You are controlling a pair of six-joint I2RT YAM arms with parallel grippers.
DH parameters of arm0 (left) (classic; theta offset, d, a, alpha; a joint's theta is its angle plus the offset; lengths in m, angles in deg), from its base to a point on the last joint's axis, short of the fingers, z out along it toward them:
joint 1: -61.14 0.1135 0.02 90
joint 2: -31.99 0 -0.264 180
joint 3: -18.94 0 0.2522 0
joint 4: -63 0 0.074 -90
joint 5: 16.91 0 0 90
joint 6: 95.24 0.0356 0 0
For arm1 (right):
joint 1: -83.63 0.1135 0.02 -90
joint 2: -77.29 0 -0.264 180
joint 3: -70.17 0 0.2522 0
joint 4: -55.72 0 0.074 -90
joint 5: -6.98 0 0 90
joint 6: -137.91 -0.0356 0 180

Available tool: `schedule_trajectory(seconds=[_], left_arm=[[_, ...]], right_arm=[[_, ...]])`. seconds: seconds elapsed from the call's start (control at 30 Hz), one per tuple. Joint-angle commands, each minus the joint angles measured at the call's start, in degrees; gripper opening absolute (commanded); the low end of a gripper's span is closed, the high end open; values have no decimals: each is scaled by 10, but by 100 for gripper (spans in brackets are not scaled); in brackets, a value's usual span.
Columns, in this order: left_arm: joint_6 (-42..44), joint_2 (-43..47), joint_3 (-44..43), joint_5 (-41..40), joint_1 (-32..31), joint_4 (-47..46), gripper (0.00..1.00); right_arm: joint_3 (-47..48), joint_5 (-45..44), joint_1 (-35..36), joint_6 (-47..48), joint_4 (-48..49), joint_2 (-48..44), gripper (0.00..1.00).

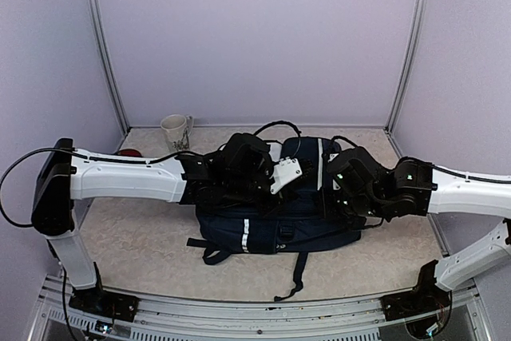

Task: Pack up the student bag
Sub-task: Pick up the student bag from the upper front pocket, then zip the upper front pocket of the student bag, then hold the upper front pocket of the student bag.

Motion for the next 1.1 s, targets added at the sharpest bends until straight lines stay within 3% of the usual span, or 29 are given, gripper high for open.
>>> schedule_trajectory(seconds=[0.0, 0.07, 0.27, 0.47, 0.57, 0.7, 0.73, 0.77, 0.8, 0.83, 0.93, 1.07], left_arm=[[9, 2, -25, 29, -24, -59, 0], [19, 6, -22, 21, -27, -51, 0], [61, 40, 21, -49, -24, 11, 0], [66, 126, 121, -96, 4, 62, 0], [65, 178, 159, -92, 17, 77, 0], [101, 238, 210, -43, 19, 75, 0], [106, 252, 224, -36, 17, 60, 21], [105, 264, 234, -31, 13, 41, 55], [103, 272, 237, -25, 7, 22, 74], [103, 276, 233, -15, -2, 5, 82], [103, 257, 198, 7, -45, -42, 86], [84, 169, 131, -25, -76, -84, 74]], right_arm=[[12, -17, -8, 10, 12, 21, 13], [12, -26, -11, 10, 2, 16, 0], [-3, -31, -45, 16, -68, -30, 0], [-26, 30, -171, 109, -103, -102, 0], [-31, 92, -216, 169, -65, -107, 0], [-30, 244, -217, 217, 28, -63, 0], [-32, 277, -217, 216, 46, -48, 0], [-36, 302, -215, 212, 66, -39, 0], [-44, 321, -212, 206, 89, -33, 0], [-53, 345, -209, 198, 113, -29, 0], [-77, 396, -191, 160, 188, -23, 0], [-64, 384, -161, 152, 196, -6, 0]])
